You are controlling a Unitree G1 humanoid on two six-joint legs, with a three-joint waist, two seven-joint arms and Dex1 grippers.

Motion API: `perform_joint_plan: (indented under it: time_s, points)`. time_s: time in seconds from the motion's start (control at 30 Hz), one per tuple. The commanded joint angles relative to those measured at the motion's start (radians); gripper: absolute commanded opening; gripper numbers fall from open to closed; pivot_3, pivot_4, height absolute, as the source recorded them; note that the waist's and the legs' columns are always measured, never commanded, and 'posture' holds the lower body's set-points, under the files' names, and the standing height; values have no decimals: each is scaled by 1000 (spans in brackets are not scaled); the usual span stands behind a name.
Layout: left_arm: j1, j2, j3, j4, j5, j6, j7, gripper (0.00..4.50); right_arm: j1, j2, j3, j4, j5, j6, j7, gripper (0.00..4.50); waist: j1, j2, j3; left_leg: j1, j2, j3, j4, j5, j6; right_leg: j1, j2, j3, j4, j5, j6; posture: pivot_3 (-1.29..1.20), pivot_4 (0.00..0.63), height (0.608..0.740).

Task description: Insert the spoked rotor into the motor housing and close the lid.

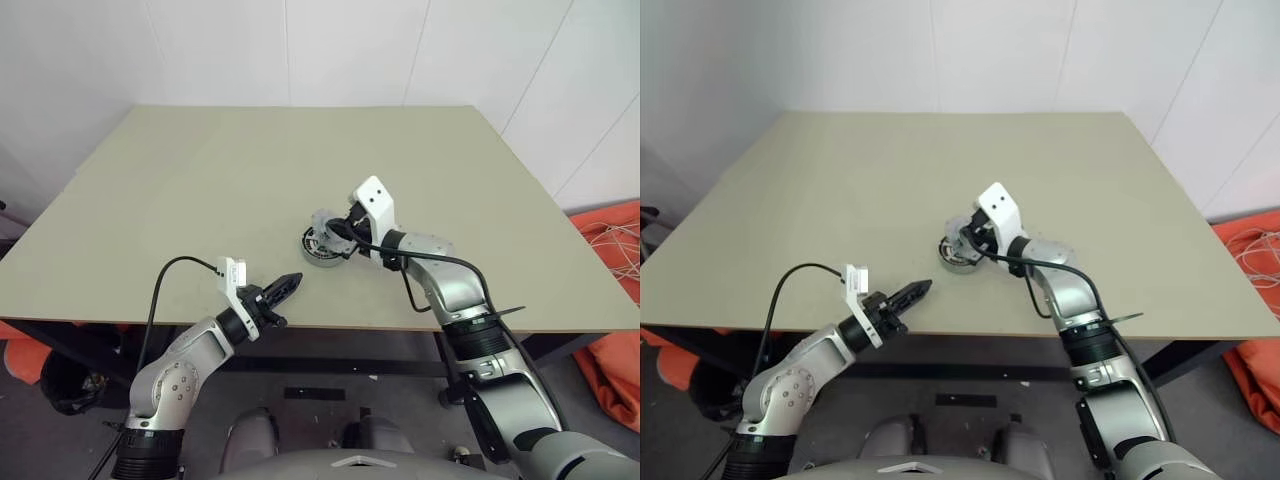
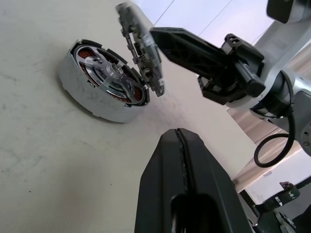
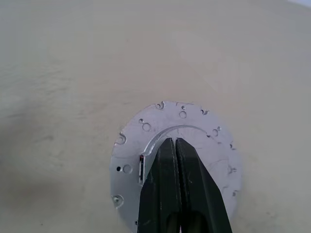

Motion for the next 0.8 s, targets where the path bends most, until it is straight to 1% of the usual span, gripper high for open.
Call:
perform_joint_plan:
  time_s: [0.03, 0.33, 0.47, 0.53, 0.6, 0.67, 0.7, 0.8]
  points:
    - [-10, 3, 5, -31, -18, -2, -11, 0, -15, 21, 17, 50, -12, -44, -15, 12, 0, 0, 0, 0, 0, 0, 0, 0, 0, 0, 0, 0, 0, 0, 0, 0, 0, 740]
    - [-13, 1, -3, -24, -13, -4, -15, 0, -40, 33, 15, 119, -16, -75, -22, 12, 0, 0, 0, 0, 0, 0, 0, 0, 0, 0, 0, 0, 0, -1, 2, 0, 0, 740]
    - [-14, 2, -4, -20, -12, -5, -20, 0, -37, 33, -33, 7, 40, -55, -21, 12, 0, 0, 0, 0, 0, 0, 0, 0, 0, 0, 0, 0, 0, -1, 2, 0, 0, 740]
    - [-14, 1, -2, -18, -11, -6, -22, 0, -30, 17, -52, -67, 81, -22, 8, 12, 1, 0, 0, -1, 0, 0, 0, 0, 0, 0, 0, 0, 0, -1, 2, 0, 0, 740]
    - [-16, 0, 0, -15, -11, -7, -22, 0, -21, -5, -59, -128, 102, -2, 27, 416, 1, 0, 0, 0, 0, 0, -1, 0, 0, 0, 0, 0, -1, -1, 2, 0, 0, 740]
    - [-18, 0, 0, -12, -11, -7, -24, 0, -16, -19, -59, -158, 110, 11, 31, 913, 1, 0, 0, 0, 0, 0, -1, 0, 0, 0, 0, 0, -1, -1, 2, 0, 0, 740]
    - [-20, 0, 0, -10, -11, -6, -26, 0, -15, -27, -60, -166, 112, 17, 33, 1307, 1, 0, 0, 0, 0, 0, -1, 0, 0, 0, 0, 0, -1, -1, 2, 0, 0, 740]
    - [-23, 0, -2, -5, -11, -6, -31, 0, -15, -44, -56, -163, 109, 22, 36, 2286, 1, 0, 0, 0, 0, 0, -1, 0, 0, 0, 0, 0, -1, -1, 2, 0, 0, 740]
